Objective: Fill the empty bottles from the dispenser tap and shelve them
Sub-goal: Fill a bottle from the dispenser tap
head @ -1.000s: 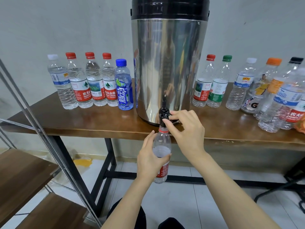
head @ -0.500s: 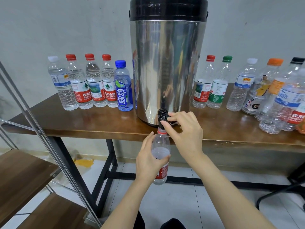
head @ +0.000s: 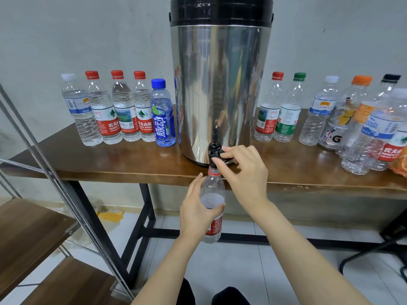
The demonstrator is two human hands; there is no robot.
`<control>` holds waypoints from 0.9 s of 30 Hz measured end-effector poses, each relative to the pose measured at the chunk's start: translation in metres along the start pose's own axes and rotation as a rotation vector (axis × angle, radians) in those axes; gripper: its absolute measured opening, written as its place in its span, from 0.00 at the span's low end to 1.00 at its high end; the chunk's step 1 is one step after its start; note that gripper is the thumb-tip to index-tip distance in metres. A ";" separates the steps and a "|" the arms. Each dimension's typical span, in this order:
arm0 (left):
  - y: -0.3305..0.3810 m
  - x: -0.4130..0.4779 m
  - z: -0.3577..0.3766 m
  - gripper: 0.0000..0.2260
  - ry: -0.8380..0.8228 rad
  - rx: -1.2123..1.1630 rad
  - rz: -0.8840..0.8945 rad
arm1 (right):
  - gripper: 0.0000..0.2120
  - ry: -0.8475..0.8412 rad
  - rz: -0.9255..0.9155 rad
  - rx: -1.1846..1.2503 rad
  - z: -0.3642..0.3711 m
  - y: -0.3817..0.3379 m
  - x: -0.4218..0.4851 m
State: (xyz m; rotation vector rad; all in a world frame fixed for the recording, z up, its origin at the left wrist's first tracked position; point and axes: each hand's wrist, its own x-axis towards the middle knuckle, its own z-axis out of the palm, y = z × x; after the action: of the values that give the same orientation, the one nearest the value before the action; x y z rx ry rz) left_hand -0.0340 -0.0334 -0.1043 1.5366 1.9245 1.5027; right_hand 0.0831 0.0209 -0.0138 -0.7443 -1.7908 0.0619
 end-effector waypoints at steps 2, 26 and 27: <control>0.000 0.000 0.000 0.35 -0.005 0.003 0.003 | 0.11 -0.001 0.002 0.001 0.000 0.000 0.000; -0.006 0.001 0.004 0.35 0.008 0.010 0.019 | 0.12 0.023 0.011 0.070 0.005 0.004 -0.001; -0.006 0.001 0.004 0.35 0.008 0.010 0.017 | 0.12 0.024 0.011 0.072 0.005 0.004 -0.001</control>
State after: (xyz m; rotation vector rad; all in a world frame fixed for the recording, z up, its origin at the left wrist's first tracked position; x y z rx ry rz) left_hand -0.0353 -0.0295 -0.1105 1.5572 1.9309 1.5104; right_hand 0.0811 0.0251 -0.0183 -0.7006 -1.7527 0.1236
